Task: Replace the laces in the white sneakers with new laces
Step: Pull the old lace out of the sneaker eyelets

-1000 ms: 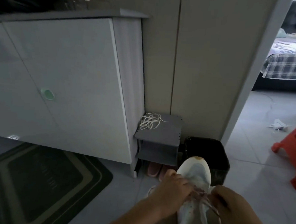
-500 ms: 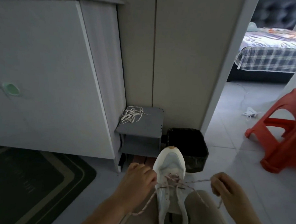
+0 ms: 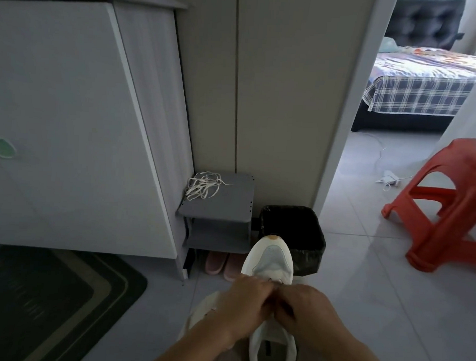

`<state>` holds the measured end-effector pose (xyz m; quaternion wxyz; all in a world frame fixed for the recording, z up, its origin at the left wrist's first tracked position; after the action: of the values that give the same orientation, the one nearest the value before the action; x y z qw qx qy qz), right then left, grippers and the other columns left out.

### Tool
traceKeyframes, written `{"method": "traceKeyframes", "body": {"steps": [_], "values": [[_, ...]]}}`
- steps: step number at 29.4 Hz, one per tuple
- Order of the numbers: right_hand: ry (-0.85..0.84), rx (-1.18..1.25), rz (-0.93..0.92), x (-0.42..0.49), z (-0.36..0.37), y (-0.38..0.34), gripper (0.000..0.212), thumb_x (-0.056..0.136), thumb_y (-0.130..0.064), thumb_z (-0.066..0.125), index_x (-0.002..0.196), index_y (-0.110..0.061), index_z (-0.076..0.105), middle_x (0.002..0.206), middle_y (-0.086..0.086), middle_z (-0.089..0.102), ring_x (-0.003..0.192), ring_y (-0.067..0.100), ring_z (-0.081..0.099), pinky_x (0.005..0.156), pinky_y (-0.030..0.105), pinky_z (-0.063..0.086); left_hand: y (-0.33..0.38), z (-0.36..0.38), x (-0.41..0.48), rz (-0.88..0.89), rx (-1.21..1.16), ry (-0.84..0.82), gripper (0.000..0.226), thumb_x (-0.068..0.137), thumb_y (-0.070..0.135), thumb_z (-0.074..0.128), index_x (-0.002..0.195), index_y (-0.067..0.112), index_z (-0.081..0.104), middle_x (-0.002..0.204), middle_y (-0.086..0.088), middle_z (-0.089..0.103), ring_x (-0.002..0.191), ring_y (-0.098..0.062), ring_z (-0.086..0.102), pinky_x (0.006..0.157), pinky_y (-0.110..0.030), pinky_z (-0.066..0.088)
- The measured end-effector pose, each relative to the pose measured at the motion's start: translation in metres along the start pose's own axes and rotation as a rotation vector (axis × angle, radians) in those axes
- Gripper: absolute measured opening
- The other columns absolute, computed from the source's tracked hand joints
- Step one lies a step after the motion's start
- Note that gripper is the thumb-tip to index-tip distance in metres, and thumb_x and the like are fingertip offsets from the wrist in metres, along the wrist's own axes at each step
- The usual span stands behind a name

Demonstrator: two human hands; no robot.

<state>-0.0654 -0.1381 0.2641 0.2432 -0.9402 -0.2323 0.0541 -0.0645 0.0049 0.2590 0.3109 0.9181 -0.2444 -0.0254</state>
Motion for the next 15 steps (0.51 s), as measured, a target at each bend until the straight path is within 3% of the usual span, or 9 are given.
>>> {"method": "traceKeyframes", "body": {"steps": [2, 4, 6, 8, 10, 12, 13, 15], "values": [[0.022, 0.229, 0.075, -0.002, 0.002, 0.005, 0.022, 0.088, -0.037, 0.040, 0.070, -0.035, 0.051, 0.058, -0.028, 0.053, 0.059, -0.005, 0.049, 0.059, 0.007, 0.036, -0.003, -0.005, -0.007, -0.078, -0.187, 0.010, 0.011, 0.089, 0.017, 0.055, 0.093, 0.016, 0.065, 0.094, 0.002, 0.067, 0.084, -0.004, 0.059, 0.080, -0.025, 0.046], [0.027, 0.497, 0.193, -0.008, 0.009, 0.014, 0.032, 0.091, -0.022, 0.050, 0.060, -0.031, 0.051, 0.055, -0.017, 0.054, 0.056, 0.002, 0.048, 0.060, 0.016, 0.038, -0.008, -0.010, -0.014, -0.130, -0.294, 0.004, 0.012, 0.088, 0.018, 0.059, 0.079, 0.024, 0.062, 0.081, 0.010, 0.063, 0.077, -0.003, 0.058, 0.071, -0.020, 0.046], [0.027, 0.666, 0.274, -0.017, 0.014, 0.015, 0.021, 0.081, -0.040, 0.057, 0.065, -0.025, 0.059, 0.059, -0.007, 0.054, 0.061, 0.011, 0.049, 0.063, 0.033, 0.039, -0.010, -0.010, -0.021, -0.152, -0.319, 0.012, 0.023, 0.088, 0.020, 0.060, 0.071, 0.035, 0.054, 0.071, 0.016, 0.058, 0.070, 0.000, 0.055, 0.064, -0.013, 0.042], [0.056, 0.801, 0.336, -0.025, 0.024, 0.019, 0.046, 0.063, -0.064, 0.065, 0.070, -0.018, 0.061, 0.059, 0.002, 0.052, 0.058, 0.021, 0.044, 0.059, 0.038, 0.032, -0.012, -0.006, -0.025, -0.195, -0.354, 0.029, 0.023, 0.088, 0.020, 0.060, 0.071, 0.035, 0.054, 0.069, 0.015, 0.058, 0.067, 0.001, 0.052, 0.063, -0.012, 0.040], [0.115, 0.766, 0.353, -0.025, 0.022, 0.014, 0.049, 0.067, -0.067, 0.060, 0.070, -0.018, 0.061, 0.058, 0.001, 0.053, 0.056, 0.019, 0.044, 0.058, 0.037, 0.033, -0.017, -0.001, -0.026, -0.252, -0.377, 0.059, 0.019, 0.087, 0.019, 0.060, 0.074, 0.032, 0.056, 0.073, 0.010, 0.059, 0.068, 0.001, 0.052, 0.065, -0.016, 0.042], [0.151, 0.678, 0.363, -0.025, 0.010, 0.010, 0.021, 0.084, -0.042, 0.059, 0.075, -0.023, 0.059, 0.066, -0.003, 0.059, 0.060, 0.012, 0.051, 0.063, 0.031, 0.042, -0.021, 0.001, -0.026, -0.303, -0.406, 0.073, 0.018, 0.087, 0.019, 0.061, 0.075, 0.032, 0.057, 0.075, 0.009, 0.060, 0.069, 0.001, 0.054, 0.067, -0.016, 0.044], [0.220, 0.573, 0.350, -0.026, 0.005, 0.012, 0.014, 0.087, -0.034, 0.059, 0.080, -0.022, 0.057, 0.073, -0.005, 0.060, 0.065, 0.010, 0.053, 0.065, 0.026, 0.044, -0.021, 0.003, -0.026, -0.315, -0.427, 0.072, 0.018, 0.086, 0.020, 0.062, 0.075, 0.032, 0.058, 0.075, 0.010, 0.061, 0.071, 0.001, 0.055, 0.069, -0.016, 0.045], [0.260, 0.275, 0.350, -0.027, -0.003, 0.010, 0.018, 0.086, -0.040, 0.058, 0.085, -0.022, 0.052, 0.083, -0.010, 0.054, 0.078, 0.007, 0.051, 0.072, 0.021, 0.045, -0.017, 0.006, -0.024, -0.317, -0.444, 0.072, 0.016, 0.086, 0.021, 0.064, 0.077, 0.032, 0.059, 0.076, 0.011, 0.063, 0.073, 0.003, 0.058, 0.069, -0.013, 0.046]]}}
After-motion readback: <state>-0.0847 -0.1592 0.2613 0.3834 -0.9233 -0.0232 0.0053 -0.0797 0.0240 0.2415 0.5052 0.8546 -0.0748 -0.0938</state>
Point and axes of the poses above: each hand's wrist, its own x-axis towards the middle knuckle, its own z-axis out of the palm, y = z × x, the point moved 1 cm from there along x, towards the middle knuckle
